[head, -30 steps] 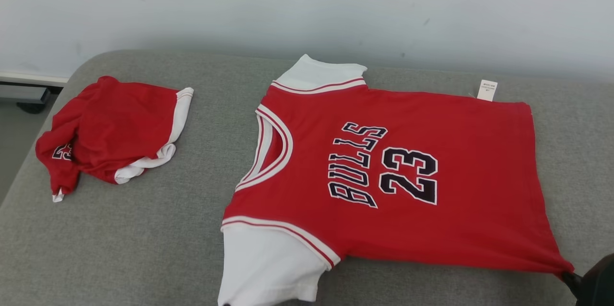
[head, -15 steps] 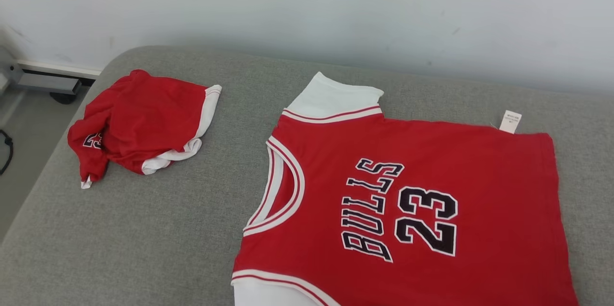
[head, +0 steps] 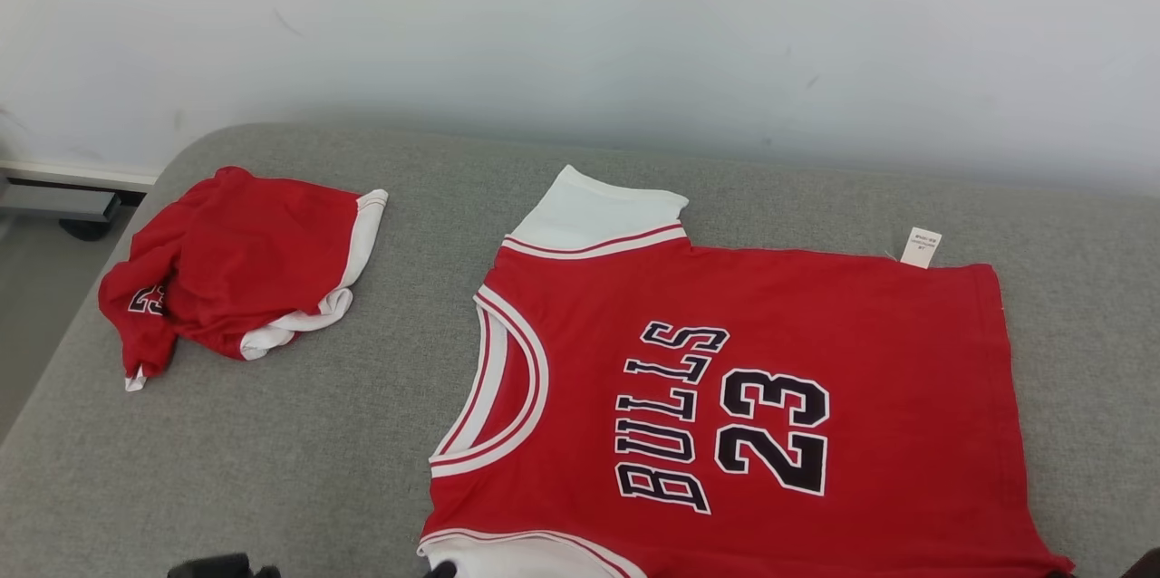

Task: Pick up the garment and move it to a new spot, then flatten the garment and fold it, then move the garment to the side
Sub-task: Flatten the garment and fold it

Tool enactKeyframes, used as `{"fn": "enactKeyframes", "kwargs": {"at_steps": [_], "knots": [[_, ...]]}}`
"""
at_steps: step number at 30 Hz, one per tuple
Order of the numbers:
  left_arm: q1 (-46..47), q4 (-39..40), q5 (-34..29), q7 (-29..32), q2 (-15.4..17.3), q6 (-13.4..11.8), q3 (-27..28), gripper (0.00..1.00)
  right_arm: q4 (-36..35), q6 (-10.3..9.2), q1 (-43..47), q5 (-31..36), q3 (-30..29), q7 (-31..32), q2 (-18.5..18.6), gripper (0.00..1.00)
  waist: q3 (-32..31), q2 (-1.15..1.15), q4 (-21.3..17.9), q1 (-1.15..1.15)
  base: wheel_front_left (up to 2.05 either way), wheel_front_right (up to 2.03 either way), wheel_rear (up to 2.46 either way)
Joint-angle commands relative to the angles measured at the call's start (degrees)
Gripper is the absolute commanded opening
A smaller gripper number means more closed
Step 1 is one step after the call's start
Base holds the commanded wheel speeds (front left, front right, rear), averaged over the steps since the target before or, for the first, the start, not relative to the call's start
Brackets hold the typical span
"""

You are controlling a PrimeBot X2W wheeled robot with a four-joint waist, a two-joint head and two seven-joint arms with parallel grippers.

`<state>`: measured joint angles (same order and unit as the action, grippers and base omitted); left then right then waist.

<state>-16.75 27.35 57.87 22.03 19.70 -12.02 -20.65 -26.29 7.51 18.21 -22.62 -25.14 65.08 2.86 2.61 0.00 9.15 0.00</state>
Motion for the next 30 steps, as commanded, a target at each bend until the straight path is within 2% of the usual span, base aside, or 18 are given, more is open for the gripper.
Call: {"fn": "enactKeyframes", "kwargs": {"at_steps": [1, 6, 13, 19, 30], "knots": [[2.63, -1.06, 0.28, 0.56, -0.42, 0.58, -0.27, 0.00, 0.71, -0.04, -1.59, 0.06, 0.37, -0.96, 0.09, 0.00, -0.39, 0.00, -0.30, 0.00, 0.00, 0.00, 0.00], [10.54, -5.82, -0.38, 0.78, -3.39, 0.98, -1.30, 0.00, 3.29, -0.04, -4.60, 0.75, 1.73, -3.13, 0.09, 0.00, 0.23, 0.00, -0.47, 0.00, 0.00, 0.00, 0.00], [21.14, -12.83, -4.49, -0.30, -7.35, 0.54, -3.49, 0.00, 6.70, -0.04, -7.61, 2.64, 1.29, -5.49, 0.09, 0.00, 2.22, 0.00, -0.58, 0.00, 0.00, 0.00, 0.00], [28.13, -19.55, -6.16, -1.34, -9.47, 1.09, -4.00, 0.00, 10.93, -0.04, -10.90, 4.05, -0.21, -8.16, 0.10, 0.00, 3.39, 0.00, -1.09, 0.00, 0.00, 0.00, 0.00], [37.25, -28.74, -7.85, -2.35, -11.94, 3.44, -5.22, 0.00, 17.33, -0.04, -14.82, 5.22, 1.97, -11.70, 0.11, 0.00, 5.30, 0.00, -2.14, 0.00, 0.00, 0.00, 0.00]]}}
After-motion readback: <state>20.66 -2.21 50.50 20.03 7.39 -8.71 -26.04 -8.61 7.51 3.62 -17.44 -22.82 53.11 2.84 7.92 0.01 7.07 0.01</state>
